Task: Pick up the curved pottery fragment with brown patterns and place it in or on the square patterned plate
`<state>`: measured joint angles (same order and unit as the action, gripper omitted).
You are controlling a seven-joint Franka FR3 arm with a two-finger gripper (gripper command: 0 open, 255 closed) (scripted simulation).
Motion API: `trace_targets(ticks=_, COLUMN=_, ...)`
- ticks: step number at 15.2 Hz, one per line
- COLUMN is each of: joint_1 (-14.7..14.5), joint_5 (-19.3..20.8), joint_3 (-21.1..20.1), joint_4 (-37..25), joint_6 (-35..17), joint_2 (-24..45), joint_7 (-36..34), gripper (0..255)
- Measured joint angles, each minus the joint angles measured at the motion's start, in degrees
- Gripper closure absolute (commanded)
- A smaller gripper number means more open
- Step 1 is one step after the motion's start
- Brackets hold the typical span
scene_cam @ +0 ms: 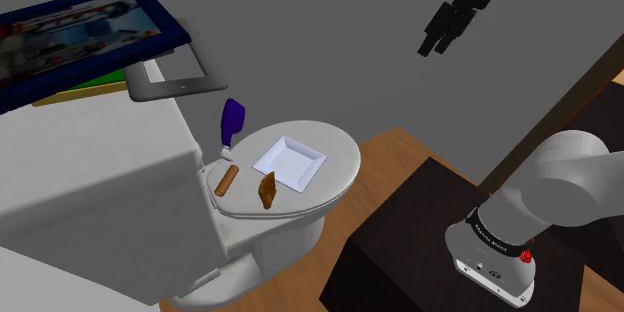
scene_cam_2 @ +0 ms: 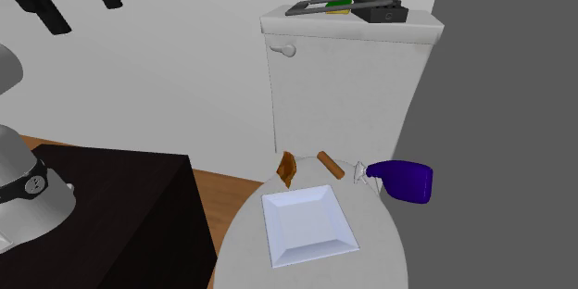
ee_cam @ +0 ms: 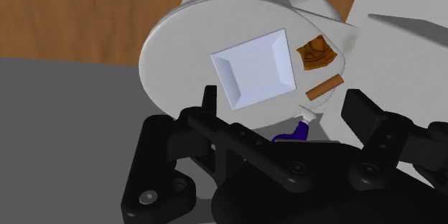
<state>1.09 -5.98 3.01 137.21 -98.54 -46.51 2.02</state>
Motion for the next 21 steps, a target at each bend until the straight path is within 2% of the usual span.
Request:
trace_targets(ticks=3, joint_1=0.09, joint_5=-0.41, joint_3=-1.73, joint_4=0.67, joint_6=-1.16, joint_2=0.64, joint_7=-2.32, gripper=0)
trace_targets(ticks=9, joint_1=-0.02, joint_5=-2.98, joint_3=-11.30, joint_4=4.79, joint_6=-7.95, joint_2=4.18, joint_7=-14.97, gripper=0)
trace_targets(ticks=15, joint_1=0.69, joint_5=-4.16, joint_3=-21.23, joint_4=4.64, joint_6=-15.20, joint_2=13.01, joint_7=-28.65, gripper=0)
trace_targets(ticks=21, joint_1=3.23, joint_5=-1.24, joint_3=-30.61, joint_4=0.41, joint_6=-21.39, joint_2=25.95, joint_7=-43.54, gripper=0)
